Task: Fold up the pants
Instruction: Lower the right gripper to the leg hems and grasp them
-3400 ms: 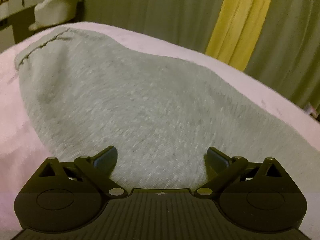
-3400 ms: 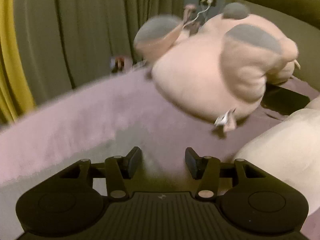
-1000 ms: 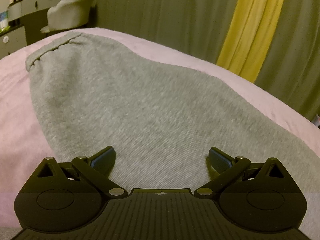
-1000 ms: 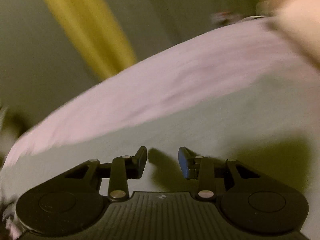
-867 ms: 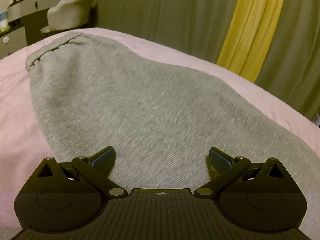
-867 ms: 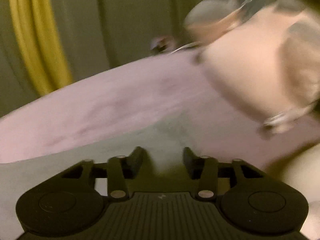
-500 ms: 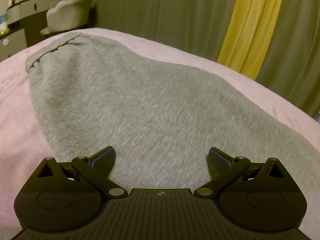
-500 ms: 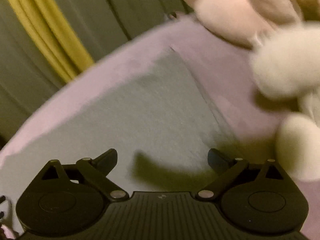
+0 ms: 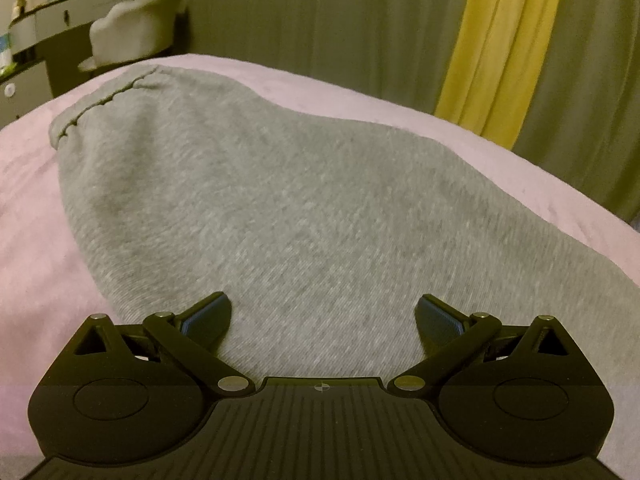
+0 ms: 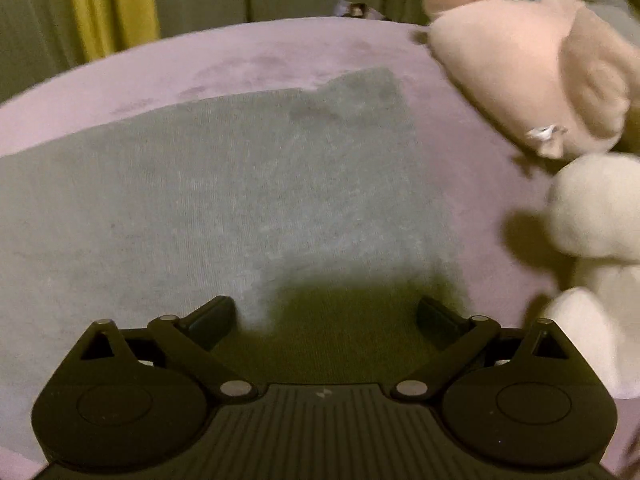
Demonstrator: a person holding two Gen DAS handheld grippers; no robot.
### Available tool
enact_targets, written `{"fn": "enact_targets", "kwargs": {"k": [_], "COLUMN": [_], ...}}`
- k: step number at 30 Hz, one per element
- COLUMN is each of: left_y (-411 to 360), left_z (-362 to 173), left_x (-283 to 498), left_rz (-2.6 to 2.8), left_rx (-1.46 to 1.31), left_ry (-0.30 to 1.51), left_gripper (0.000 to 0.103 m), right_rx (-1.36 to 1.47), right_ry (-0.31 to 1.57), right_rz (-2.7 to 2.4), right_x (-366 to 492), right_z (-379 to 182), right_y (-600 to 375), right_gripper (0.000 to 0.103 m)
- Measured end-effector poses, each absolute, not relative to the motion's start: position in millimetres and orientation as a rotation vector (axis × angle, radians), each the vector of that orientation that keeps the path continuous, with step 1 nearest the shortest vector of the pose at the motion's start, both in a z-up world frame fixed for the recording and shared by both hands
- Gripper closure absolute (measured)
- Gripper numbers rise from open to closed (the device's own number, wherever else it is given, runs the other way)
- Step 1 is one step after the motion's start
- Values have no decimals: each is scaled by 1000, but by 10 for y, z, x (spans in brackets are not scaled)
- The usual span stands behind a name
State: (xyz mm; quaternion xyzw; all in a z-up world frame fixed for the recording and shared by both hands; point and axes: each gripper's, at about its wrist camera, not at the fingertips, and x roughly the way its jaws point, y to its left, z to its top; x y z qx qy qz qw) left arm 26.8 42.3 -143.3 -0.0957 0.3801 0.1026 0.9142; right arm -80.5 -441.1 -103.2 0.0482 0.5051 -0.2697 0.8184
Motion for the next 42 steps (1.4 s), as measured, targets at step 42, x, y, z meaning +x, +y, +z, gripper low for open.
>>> {"fn": "enact_targets", "kwargs": {"k": [42], "left_y": [422], "left_z": [-1472], "left_x": [290], "left_rz": [216], "left_rx": [-189], "left_ry": [801], "left_gripper": [0], "right_rx": [1216], "right_ry": [386], "right_rz": [-654], "right_x": [-2573], "right_z": [-1400], "right_y": [-5293], "right_gripper": [9]}}
